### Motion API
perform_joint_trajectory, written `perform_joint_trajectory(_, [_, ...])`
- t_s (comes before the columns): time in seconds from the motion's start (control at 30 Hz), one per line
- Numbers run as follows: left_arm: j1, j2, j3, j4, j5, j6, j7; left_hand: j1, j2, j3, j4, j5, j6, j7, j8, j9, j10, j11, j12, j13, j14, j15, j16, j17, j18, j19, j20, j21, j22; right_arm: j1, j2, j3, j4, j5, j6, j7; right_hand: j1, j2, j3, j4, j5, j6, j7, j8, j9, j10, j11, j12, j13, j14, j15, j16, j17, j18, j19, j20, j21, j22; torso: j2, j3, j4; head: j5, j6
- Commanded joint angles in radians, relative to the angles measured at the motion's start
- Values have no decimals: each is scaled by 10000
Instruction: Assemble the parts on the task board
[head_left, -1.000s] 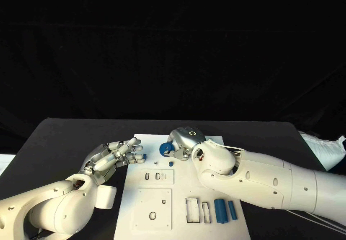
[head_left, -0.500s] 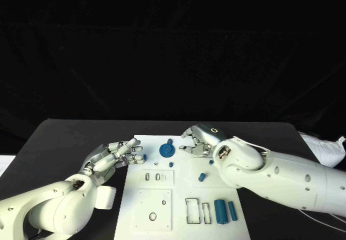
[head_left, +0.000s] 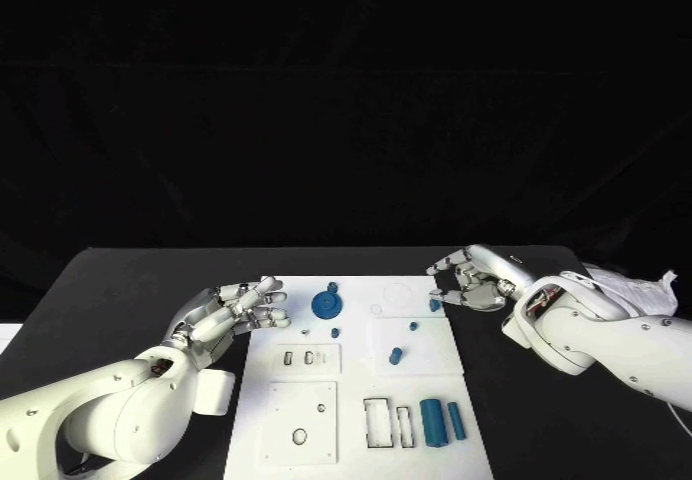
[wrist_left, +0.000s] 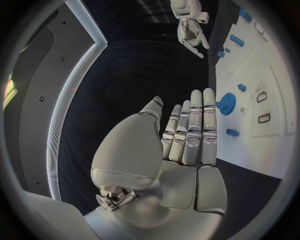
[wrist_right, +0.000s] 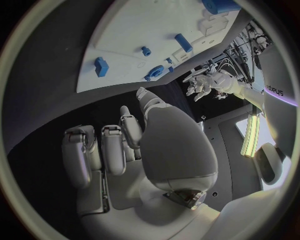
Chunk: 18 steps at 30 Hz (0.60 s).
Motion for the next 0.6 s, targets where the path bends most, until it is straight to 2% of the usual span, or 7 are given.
perform_joint_trajectory(0.03, [-5, 48, -7, -50, 19, 242, 75, 67, 4, 6, -67, -27, 9, 60, -45, -4, -10, 10, -62, -11, -24, 25, -59, 15, 14, 10, 48, 47, 12, -80, -102, -8, -140, 633, 241, 701, 100, 0, 0, -63, 35, 31, 8, -12, -2, -39, -2, 43, 91, 697, 55, 68, 884, -15, 647, 88, -37, 2126, -40, 60, -70, -103, -4])
perform_joint_trajectory(0.17, [-12, 80, -18, -87, 33, 256, 77, 67, 4, 6, -67, -27, 9, 60, -45, -4, -10, 10, -62, -11, -24, 25, -59, 15, 14, 10, 48, 47, 12, -218, -157, -13, -370, 658, 285, 702, 136, -3, -14, -90, 48, -9, 14, -28, -12, -41, 2, 38, 88, 700, 57, 75, 900, -17, 653, 88, -33, 2134, -44, 87, -87, -174, -6])
perform_joint_trajectory(0.2, [-14, 91, -22, -99, 36, 260, 78, 67, 4, 6, -67, -27, 9, 60, -45, -4, -10, 10, -62, -11, -24, 25, -59, 15, 14, 10, 48, 47, 12, -287, -139, -15, -492, 660, 305, 701, 136, -3, -14, -90, 48, -9, 14, -28, -12, -41, 2, 38, 88, 700, 57, 75, 900, -17, 653, 88, -33, 2134, -38, 103, -95, -181, -5])
perform_joint_trajectory(0.4, [-22, 111, -30, -125, 41, 274, 77, 67, 4, 6, -67, -27, 9, 60, -45, -4, -10, 10, -62, -11, -24, 25, -59, 15, 14, 10, 48, 47, 12, -511, 71, -16, -943, 595, 265, 723, 170, 5, -17, -114, 56, -36, 19, -34, -18, -38, 4, 44, 93, 703, 59, 83, 916, -16, 650, 89, -35, 2130, -27, 76, -69, -211, -45])
perform_joint_trajectory(0.5, [-27, 118, -33, -138, 42, 278, 76, 67, 4, 6, -67, -27, 9, 60, -45, -4, -10, 10, -62, -11, -24, 25, -59, 15, 14, 10, 48, 47, 12, -585, 235, -16, -1171, 569, 244, 732, 194, 24, -14, -127, 57, -52, 23, -36, -22, -27, 7, 66, 108, 706, 61, 89, 929, -17, 653, 90, -34, 2134, -25, 84, -55, -194, -77])
perform_joint_trajectory(0.53, [-28, 120, -33, -142, 42, 280, 76, 67, 4, 6, -67, -27, 9, 60, -45, -4, -10, 10, -62, -11, -24, 25, -59, 15, 14, 10, 48, 47, 12, -605, 292, -16, -1239, 563, 249, 733, 197, 28, -13, -129, 57, -53, 23, -35, -22, -26, 8, 70, 110, 706, 61, 90, 931, -18, 656, 90, -32, 2138, -31, 75, -55, -185, -90])
perform_joint_trajectory(0.6, [-31, 124, -35, -148, 43, 280, 75, 67, 4, 6, -67, -27, 9, 60, -45, -4, -10, 10, -62, -11, -24, 25, -59, 15, 14, 10, 48, 47, 12, -640, 400, -15, -1357, 545, 270, 732, 209, 39, -11, -136, 56, -57, 25, -34, -23, -23, 9, 76, 114, 709, 62, 97, 944, -18, 657, 91, -32, 2138, -16, 96, -42, -182, -101])
